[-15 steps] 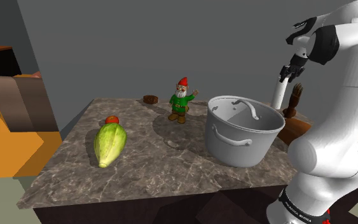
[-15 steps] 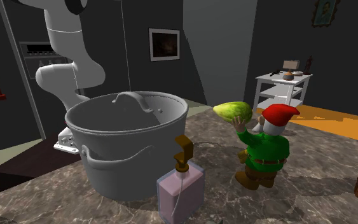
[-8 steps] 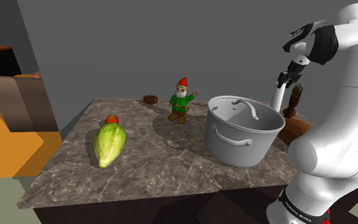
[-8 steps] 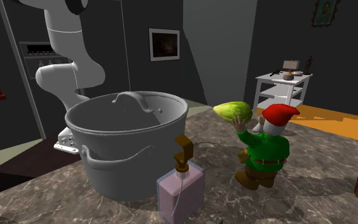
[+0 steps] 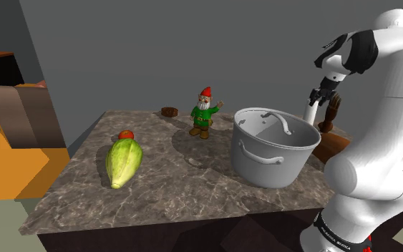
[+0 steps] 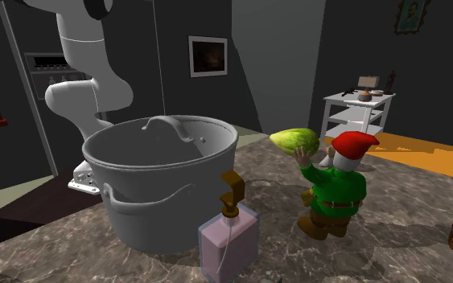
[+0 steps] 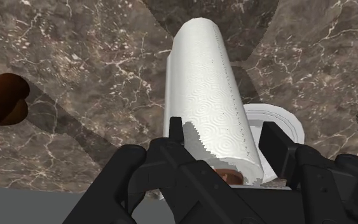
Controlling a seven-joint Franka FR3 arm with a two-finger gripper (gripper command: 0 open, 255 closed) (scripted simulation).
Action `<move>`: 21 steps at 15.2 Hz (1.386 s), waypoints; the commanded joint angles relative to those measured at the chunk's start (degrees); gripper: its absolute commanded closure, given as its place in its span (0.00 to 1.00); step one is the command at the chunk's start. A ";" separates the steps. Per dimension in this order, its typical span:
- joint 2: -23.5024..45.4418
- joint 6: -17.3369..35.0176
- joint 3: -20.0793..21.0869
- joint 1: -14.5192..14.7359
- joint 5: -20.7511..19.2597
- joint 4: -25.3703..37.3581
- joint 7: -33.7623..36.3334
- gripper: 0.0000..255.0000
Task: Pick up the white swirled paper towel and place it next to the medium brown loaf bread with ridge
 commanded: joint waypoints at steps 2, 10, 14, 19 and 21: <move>0.57 1.99 0.22 -0.02 0.56 -1.49 -0.54 1.00; 2.72 7.08 1.00 -0.36 2.49 -4.80 -2.27 1.00; 3.31 8.22 1.23 -0.49 3.01 -5.44 -2.71 1.00; 3.31 8.22 1.23 -0.49 3.01 -5.44 -2.71 1.00; 3.31 8.22 1.23 -0.49 3.01 -5.44 -2.71 0.00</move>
